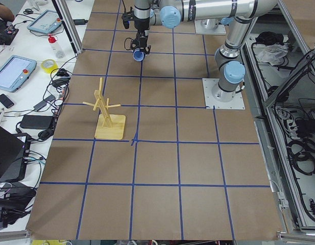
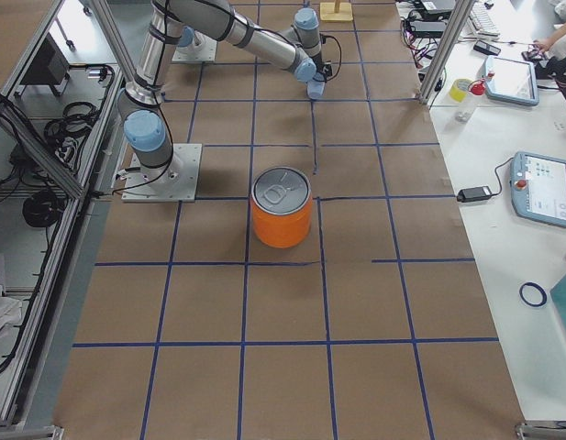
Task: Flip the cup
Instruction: 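Lay the cup on its side and open the right gripper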
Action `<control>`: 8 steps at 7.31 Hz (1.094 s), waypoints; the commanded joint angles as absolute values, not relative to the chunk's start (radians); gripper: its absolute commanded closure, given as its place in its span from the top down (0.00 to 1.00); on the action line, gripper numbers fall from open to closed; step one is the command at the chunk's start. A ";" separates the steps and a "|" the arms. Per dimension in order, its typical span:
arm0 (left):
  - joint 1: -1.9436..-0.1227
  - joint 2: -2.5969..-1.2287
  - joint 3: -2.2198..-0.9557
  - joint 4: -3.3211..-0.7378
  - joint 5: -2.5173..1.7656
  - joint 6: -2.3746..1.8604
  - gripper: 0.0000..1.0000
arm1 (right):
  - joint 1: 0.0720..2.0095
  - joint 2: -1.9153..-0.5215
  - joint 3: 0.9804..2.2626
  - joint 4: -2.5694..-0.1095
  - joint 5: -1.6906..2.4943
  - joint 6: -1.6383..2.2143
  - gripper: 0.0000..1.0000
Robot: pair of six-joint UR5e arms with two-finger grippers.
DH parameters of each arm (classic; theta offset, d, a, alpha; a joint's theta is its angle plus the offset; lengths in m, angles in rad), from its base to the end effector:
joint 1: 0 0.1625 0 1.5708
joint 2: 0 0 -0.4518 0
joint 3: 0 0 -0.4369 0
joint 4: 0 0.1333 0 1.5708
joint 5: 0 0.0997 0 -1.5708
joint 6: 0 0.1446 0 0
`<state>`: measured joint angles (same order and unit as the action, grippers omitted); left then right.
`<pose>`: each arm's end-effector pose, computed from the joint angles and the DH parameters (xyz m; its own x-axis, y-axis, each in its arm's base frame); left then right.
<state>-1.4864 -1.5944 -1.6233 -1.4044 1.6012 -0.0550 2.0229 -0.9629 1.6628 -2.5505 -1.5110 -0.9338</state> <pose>-0.0814 -0.5675 0.4460 -0.9896 -0.1414 -0.0253 -0.1386 0.9861 -0.0917 0.4457 -0.5928 0.1407 -0.1923 -0.9632 0.1878 -0.9658 0.1517 -0.2104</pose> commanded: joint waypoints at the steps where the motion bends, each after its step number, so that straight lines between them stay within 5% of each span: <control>1: -1.486 -1.594 -1.624 -1.410 1.598 -0.055 1.00 | 2.019 -0.971 1.658 -2.545 -1.512 -0.931 1.00; 4: -1.485 -1.594 -1.623 -1.417 1.604 -0.058 1.00 | 1.985 -1.064 1.649 -2.519 -1.512 -0.904 1.00; 8: -1.486 -1.638 -1.624 -1.386 1.595 -0.072 1.00 | 1.777 -1.349 1.647 -2.084 -1.499 -0.789 1.00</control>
<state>-1.4863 -1.6109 -1.6193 -1.4320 1.6052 -0.0614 1.8493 -1.2583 1.6476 -2.2191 -1.5025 -0.8156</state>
